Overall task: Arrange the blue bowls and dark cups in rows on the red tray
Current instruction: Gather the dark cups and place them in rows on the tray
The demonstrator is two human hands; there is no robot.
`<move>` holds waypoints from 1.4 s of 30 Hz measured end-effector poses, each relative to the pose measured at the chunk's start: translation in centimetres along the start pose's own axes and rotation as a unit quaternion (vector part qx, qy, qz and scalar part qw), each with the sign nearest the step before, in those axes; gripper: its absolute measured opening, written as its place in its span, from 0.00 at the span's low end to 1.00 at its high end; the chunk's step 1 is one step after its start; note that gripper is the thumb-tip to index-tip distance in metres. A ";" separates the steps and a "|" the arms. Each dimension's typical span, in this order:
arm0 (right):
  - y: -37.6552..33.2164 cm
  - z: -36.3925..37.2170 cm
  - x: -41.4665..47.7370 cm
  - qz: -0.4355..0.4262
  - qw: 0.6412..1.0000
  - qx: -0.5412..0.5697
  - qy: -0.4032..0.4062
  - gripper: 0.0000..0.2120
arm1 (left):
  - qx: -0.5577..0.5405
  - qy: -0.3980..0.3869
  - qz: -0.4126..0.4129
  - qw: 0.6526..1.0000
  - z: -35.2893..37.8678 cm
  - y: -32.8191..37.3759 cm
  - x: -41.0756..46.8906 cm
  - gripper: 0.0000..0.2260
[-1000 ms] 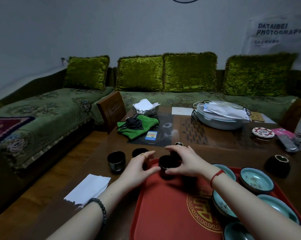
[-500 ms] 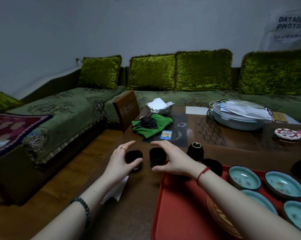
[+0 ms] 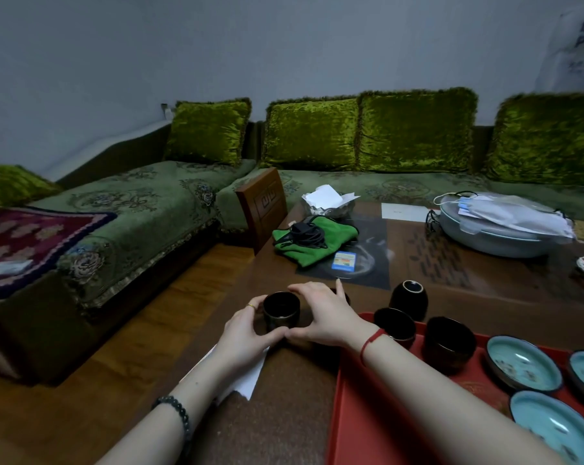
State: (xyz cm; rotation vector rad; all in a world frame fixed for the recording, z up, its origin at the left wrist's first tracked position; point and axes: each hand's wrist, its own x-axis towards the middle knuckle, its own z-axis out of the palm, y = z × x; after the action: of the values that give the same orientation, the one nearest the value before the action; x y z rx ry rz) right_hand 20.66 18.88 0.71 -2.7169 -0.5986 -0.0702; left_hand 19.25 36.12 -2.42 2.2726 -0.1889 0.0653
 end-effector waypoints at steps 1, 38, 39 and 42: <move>0.0 0.0 0.1 0.003 1.000 -0.001 -0.003 0.37 | 0.002 0.001 0.003 1.000 0.0 -0.1 0.0 0.30; 6.7 -7.1 -20.2 0.141 0.961 0.169 0.167 0.35 | -0.062 -0.083 0.188 0.977 11.0 13.3 -7.2 0.27; 6.8 -7.0 -20.5 0.145 0.960 0.172 0.164 0.36 | -0.059 -0.086 0.187 0.977 11.3 13.3 -7.3 0.28; 7.2 -6.7 -21.5 0.154 0.960 0.174 0.154 0.36 | -0.049 -0.098 0.183 0.977 12.1 13.4 -7.8 0.28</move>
State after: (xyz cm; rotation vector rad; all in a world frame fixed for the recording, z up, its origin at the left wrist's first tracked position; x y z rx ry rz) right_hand 4.33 1.84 1.93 -2.3548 -0.0826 -0.2760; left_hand 9.23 19.23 -1.07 2.1185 -0.6999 0.0238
